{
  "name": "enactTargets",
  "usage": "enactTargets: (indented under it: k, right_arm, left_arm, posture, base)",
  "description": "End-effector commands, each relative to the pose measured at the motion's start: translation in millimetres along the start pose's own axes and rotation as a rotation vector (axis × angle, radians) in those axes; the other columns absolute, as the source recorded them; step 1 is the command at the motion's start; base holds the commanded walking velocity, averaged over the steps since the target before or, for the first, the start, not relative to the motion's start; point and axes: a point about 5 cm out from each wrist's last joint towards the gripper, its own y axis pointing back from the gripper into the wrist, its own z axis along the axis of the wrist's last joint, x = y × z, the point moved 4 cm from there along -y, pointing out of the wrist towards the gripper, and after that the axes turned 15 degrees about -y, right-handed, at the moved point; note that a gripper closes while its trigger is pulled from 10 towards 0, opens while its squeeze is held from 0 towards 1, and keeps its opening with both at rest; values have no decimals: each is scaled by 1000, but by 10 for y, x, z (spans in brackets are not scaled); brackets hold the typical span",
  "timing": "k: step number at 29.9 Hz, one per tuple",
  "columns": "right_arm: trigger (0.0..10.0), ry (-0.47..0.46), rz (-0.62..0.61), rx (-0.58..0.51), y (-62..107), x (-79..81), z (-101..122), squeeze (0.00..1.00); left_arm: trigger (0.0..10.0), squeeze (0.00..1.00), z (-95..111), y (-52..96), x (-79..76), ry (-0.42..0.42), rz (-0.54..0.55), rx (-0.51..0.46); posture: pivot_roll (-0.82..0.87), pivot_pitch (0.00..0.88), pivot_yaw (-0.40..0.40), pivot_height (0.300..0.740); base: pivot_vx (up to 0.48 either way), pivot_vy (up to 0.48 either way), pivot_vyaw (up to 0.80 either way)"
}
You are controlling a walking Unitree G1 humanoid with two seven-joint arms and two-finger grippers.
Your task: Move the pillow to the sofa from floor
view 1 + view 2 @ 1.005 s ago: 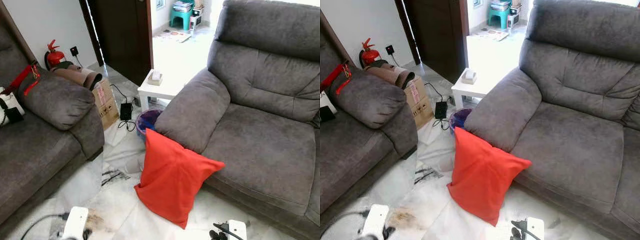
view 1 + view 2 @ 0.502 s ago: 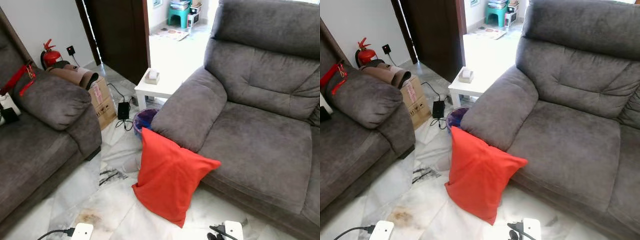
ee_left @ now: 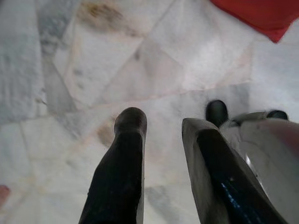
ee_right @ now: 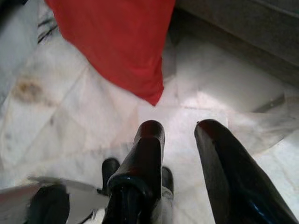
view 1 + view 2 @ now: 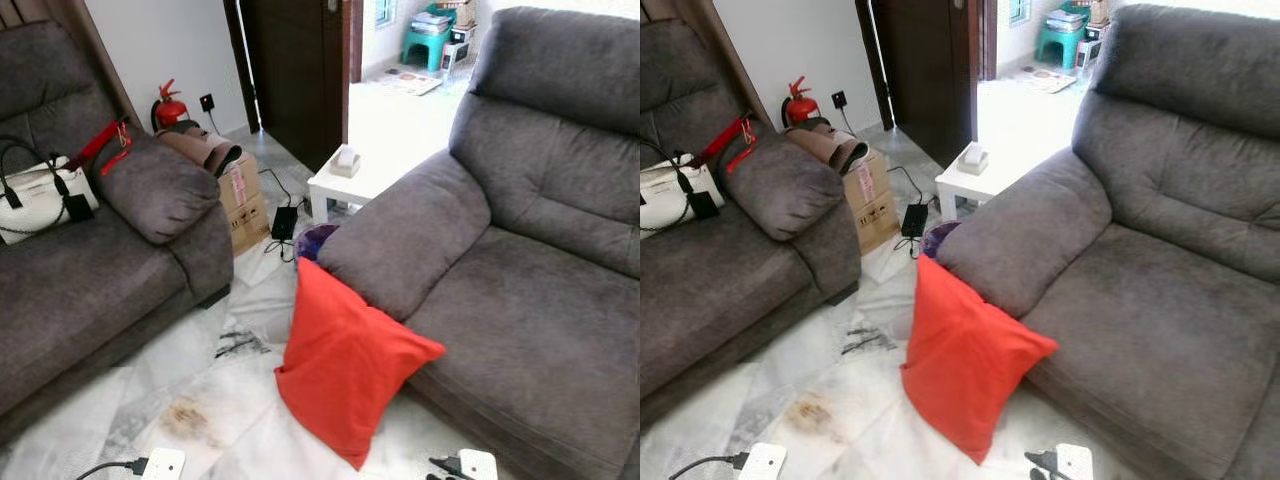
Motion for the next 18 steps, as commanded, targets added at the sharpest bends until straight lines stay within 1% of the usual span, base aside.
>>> enactTargets:
  k: [1,9,18]
  right_arm:
    - [10000,-18,7,10,-5,44,-42,0]
    - [10000,-35,11,-8,-5,40,-7,0]
    - [10000,-44,13,-15,-6,38,11,0]
  left_arm:
    - [10000,0,-80,19,35,9,10,17]
    - [10000,0,-14,11,81,-4,35,-7]
    - [10000,0,24,5,86,5,40,-20]
  posture:
    - [-24,119,51,740]
    - [-24,124,52,740]
    - [-22,131,51,740]
  base:
    - [0,0,0]
    - [0,0,0]
    - [271,0,0]
